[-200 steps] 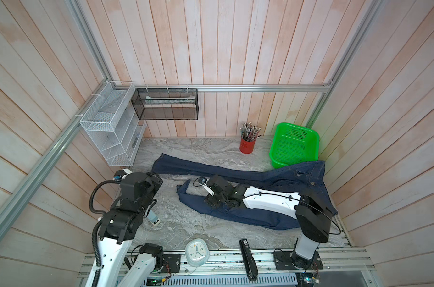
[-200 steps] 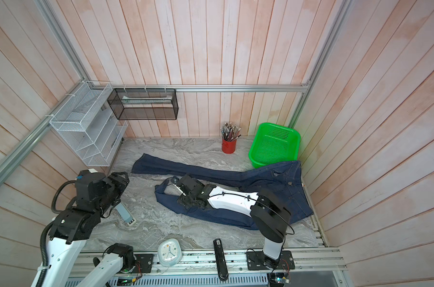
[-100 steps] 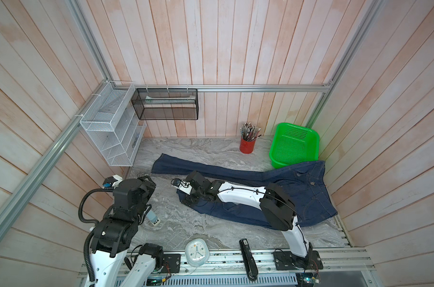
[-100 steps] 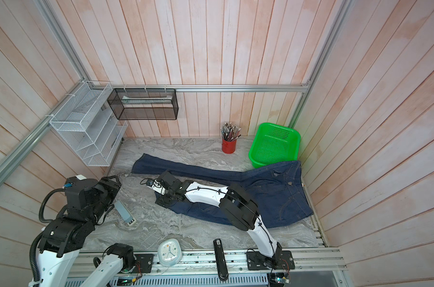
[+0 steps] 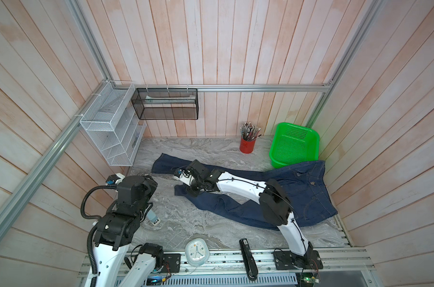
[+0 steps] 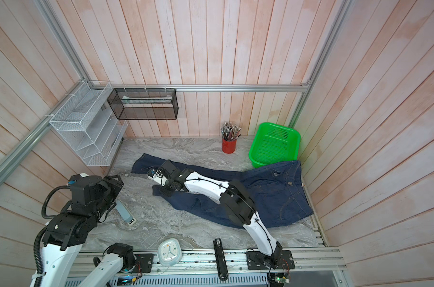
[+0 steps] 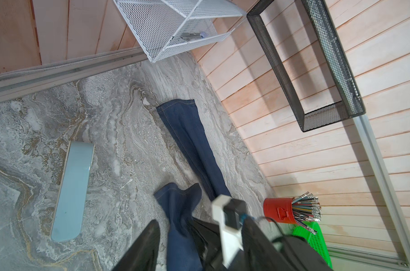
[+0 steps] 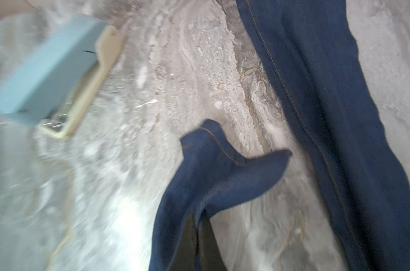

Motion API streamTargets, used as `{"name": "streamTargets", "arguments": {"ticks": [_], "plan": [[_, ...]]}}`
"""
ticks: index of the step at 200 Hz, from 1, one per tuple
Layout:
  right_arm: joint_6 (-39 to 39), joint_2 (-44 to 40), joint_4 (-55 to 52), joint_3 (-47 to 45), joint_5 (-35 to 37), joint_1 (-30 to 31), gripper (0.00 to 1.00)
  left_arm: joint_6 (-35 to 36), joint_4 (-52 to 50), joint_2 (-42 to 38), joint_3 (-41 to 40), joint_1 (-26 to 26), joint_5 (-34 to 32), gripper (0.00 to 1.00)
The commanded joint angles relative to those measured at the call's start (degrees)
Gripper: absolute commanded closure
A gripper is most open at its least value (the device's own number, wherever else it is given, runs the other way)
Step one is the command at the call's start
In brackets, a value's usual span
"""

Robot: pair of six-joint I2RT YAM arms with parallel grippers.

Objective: Fold and stack the trousers
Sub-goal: Flatten out the trousers at the center of the table.

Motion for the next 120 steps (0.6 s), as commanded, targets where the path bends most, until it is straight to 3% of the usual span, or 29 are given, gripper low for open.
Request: {"name": "streamTargets", "arguments": {"ticks": [1, 25, 58, 92, 120], "plan": [[6.4, -12.7, 4.7, -8.2, -14.1, -3.9, 1.0, 2.5, 2.3, 2.3, -1.6, 0.2, 2.0, 0.42], [13.3, -17.1, 9.6, -18.1, -26.2, -13.0, 1.0, 4.9, 6.7, 7.0, -3.9, 0.2, 8.7, 0.41], [10.7, -6.1, 1.2, -13.0, -24.6, -21.4, 1.0, 6.6, 13.2, 15.3, -7.5, 0.0, 18.6, 0.42], [8.2, 7.8, -8.3, -2.6, -12.6, -23.3, 0.95, 8.2, 17.5, 21.3, -8.9, -1.6, 23.5, 0.42], [10.0, 11.1, -9.5, -0.8, 7.0, -25.0, 0.75, 8.5, 19.8, 23.4, -9.9, -3.3, 24.0, 0.42]]}}
